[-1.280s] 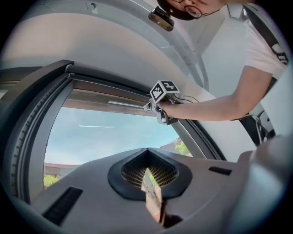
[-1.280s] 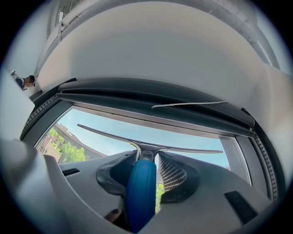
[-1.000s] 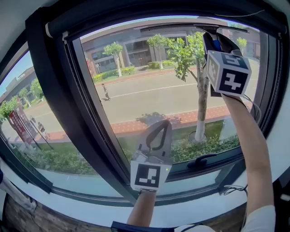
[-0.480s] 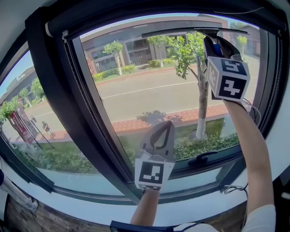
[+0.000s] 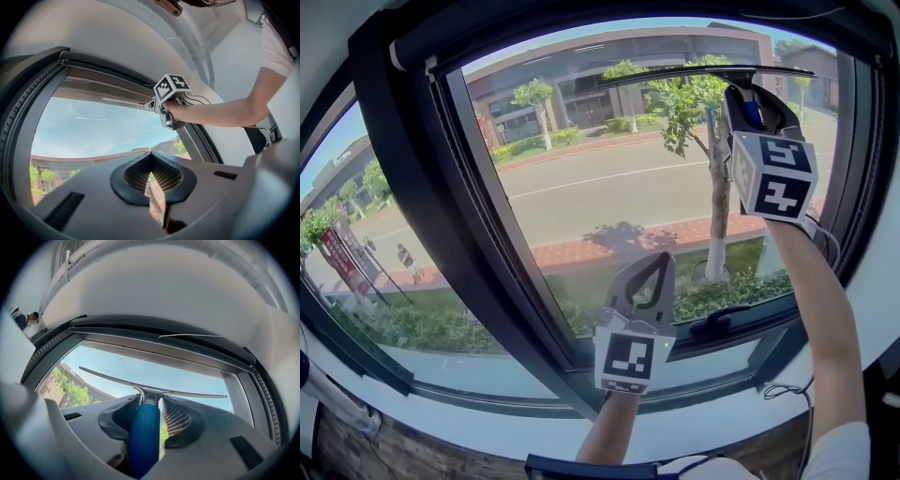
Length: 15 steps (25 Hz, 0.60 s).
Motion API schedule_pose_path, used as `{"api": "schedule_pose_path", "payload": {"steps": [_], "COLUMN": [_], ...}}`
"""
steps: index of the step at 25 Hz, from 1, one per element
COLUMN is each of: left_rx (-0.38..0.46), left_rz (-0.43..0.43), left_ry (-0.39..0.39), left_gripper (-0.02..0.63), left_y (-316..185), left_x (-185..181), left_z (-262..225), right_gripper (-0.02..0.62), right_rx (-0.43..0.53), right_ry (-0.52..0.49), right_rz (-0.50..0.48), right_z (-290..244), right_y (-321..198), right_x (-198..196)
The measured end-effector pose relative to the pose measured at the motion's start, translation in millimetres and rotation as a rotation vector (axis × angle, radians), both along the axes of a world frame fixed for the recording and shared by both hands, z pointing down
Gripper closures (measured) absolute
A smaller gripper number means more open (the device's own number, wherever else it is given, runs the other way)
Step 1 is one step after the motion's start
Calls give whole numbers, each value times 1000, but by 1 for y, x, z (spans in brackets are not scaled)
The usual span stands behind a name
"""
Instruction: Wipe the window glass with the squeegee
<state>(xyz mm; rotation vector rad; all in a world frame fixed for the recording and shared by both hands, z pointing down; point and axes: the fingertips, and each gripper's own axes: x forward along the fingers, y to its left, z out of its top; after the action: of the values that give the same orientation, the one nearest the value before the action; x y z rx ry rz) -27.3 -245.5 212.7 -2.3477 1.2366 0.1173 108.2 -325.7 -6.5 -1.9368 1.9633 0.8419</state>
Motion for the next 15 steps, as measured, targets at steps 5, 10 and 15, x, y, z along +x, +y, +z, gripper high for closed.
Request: {"api": "schedule_pose_path", "payload": {"steps": [5, 10, 15], "left_rx": [-28, -53, -58], "left_rz": [13, 22, 9], "left_ry": [-13, -14, 27], "left_gripper": [604, 604, 604], "left_y": [-2, -6, -5], "left_x": [9, 15, 15], "left_z": [12, 21, 25], "right_gripper": [446, 446, 446], "right_rx": [-5, -13, -30], "right_ry": [1, -11, -11], "right_rz": [-2, -7, 4], "right_z": [12, 27, 46], "right_y": [0, 0, -2], "right_x": [-1, -4, -2]}}
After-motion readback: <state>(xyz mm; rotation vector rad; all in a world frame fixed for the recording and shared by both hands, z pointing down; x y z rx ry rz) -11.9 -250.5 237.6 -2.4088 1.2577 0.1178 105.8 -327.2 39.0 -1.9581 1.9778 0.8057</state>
